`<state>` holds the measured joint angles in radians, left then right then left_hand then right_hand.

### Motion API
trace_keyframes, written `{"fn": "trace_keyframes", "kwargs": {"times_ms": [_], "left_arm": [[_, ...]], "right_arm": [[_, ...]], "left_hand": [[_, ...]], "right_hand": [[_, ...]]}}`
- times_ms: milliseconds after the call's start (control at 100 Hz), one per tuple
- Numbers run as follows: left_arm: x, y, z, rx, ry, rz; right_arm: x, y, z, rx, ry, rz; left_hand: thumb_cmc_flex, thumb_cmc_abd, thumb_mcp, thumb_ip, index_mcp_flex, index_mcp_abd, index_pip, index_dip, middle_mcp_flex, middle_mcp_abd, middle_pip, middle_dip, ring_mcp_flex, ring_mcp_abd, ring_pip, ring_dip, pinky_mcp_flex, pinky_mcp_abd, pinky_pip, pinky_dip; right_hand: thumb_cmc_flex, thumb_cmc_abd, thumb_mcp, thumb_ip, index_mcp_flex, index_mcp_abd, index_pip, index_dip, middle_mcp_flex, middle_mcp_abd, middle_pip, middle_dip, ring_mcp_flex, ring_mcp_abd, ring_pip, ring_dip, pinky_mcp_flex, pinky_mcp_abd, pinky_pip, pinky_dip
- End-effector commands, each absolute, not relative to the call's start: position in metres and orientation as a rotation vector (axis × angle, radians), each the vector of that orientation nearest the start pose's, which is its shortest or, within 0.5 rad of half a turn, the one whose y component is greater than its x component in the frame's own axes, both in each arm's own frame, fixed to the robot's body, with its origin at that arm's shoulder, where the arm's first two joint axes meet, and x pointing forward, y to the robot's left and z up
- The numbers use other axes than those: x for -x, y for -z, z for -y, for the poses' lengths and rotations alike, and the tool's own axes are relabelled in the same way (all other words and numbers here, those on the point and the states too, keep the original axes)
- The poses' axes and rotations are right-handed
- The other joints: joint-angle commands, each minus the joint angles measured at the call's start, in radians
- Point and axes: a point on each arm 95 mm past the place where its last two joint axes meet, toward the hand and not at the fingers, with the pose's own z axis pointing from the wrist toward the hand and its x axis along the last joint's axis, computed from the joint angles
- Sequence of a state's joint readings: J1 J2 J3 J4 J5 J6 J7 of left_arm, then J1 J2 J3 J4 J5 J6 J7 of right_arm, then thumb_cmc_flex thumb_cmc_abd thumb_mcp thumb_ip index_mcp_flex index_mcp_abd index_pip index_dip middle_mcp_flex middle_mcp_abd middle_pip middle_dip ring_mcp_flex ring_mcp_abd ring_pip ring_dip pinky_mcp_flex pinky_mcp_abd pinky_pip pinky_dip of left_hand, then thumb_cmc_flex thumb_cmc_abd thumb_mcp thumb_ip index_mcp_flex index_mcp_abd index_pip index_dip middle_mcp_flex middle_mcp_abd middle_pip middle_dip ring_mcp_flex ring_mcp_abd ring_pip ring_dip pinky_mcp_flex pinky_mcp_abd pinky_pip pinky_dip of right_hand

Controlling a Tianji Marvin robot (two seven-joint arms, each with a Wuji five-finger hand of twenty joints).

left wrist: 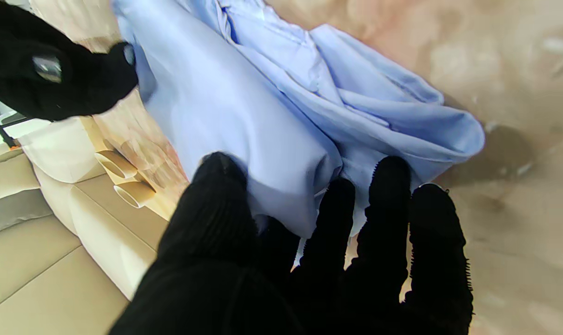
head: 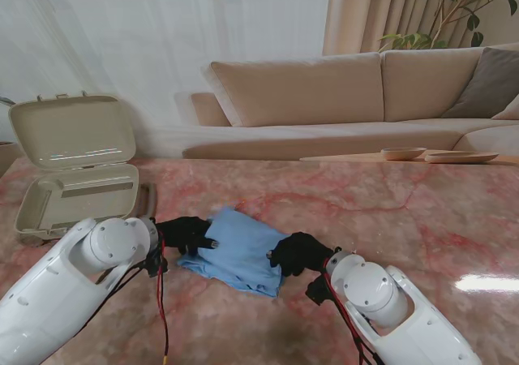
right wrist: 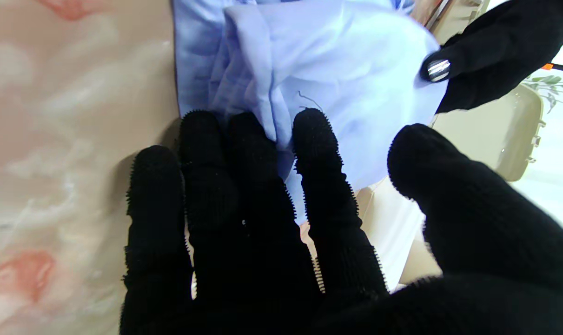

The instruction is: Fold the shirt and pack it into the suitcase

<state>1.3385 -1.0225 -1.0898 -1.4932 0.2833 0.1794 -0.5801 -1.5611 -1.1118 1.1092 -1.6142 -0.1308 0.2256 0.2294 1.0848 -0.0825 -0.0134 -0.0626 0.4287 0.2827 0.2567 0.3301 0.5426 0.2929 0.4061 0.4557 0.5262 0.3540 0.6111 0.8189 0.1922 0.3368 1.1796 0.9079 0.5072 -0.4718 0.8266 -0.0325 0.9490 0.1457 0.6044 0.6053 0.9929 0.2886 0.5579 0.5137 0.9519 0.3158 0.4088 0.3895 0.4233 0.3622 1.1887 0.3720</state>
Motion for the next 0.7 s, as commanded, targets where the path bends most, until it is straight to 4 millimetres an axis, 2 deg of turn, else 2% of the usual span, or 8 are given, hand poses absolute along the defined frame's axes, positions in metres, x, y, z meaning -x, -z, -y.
{"fn": "trace_keyframes", "kwargs": {"times_ms": [0, 310, 690], "left_arm": [[-0.412, 0.352, 0.007, 2.179, 1.367, -1.790], [-0.370, 0.354, 0.013, 2.243, 1.390, -1.768], [-0.340, 0.353, 0.011, 2.286, 1.411, -1.699]], "right_arm": [[-0.373, 0.372, -0.039, 2.349, 1.603, 1.304], [-0.372, 0.371, -0.024, 2.389, 1.600, 1.315], [-0.351, 0.364, -0.009, 2.360, 1.636, 1.345]], "left_hand": [[-0.017, 0.054, -0.023, 0.013, 0.047, -0.040, 0.006, -0.002, 0.036, 0.028, -0.005, -0.002, 0.029, 0.054, -0.008, -0.016, 0.011, 0.028, 0.016, -0.002], [-0.036, 0.075, -0.025, 0.012, 0.061, -0.039, -0.016, -0.002, 0.053, 0.032, -0.013, -0.002, 0.030, 0.066, -0.014, -0.026, 0.007, 0.041, 0.004, -0.020], [-0.042, 0.083, -0.026, 0.012, 0.067, -0.037, -0.033, 0.002, 0.053, 0.036, -0.019, -0.001, 0.025, 0.069, -0.016, -0.031, 0.001, 0.042, 0.001, -0.034]], "right_hand": [[-0.030, -0.012, 0.016, 0.007, 0.011, -0.009, 0.017, -0.007, -0.001, 0.000, -0.008, -0.002, -0.015, -0.012, -0.008, -0.007, -0.008, -0.017, -0.007, -0.016], [-0.032, -0.006, 0.018, 0.003, -0.001, -0.010, 0.017, -0.013, -0.014, -0.006, -0.016, -0.001, -0.029, -0.021, -0.019, -0.007, -0.023, -0.030, -0.016, -0.019], [-0.011, 0.029, -0.034, 0.015, -0.013, 0.002, 0.005, -0.009, -0.028, 0.004, -0.022, 0.000, -0.037, -0.014, -0.024, -0.001, -0.019, -0.023, -0.012, -0.014]]}}
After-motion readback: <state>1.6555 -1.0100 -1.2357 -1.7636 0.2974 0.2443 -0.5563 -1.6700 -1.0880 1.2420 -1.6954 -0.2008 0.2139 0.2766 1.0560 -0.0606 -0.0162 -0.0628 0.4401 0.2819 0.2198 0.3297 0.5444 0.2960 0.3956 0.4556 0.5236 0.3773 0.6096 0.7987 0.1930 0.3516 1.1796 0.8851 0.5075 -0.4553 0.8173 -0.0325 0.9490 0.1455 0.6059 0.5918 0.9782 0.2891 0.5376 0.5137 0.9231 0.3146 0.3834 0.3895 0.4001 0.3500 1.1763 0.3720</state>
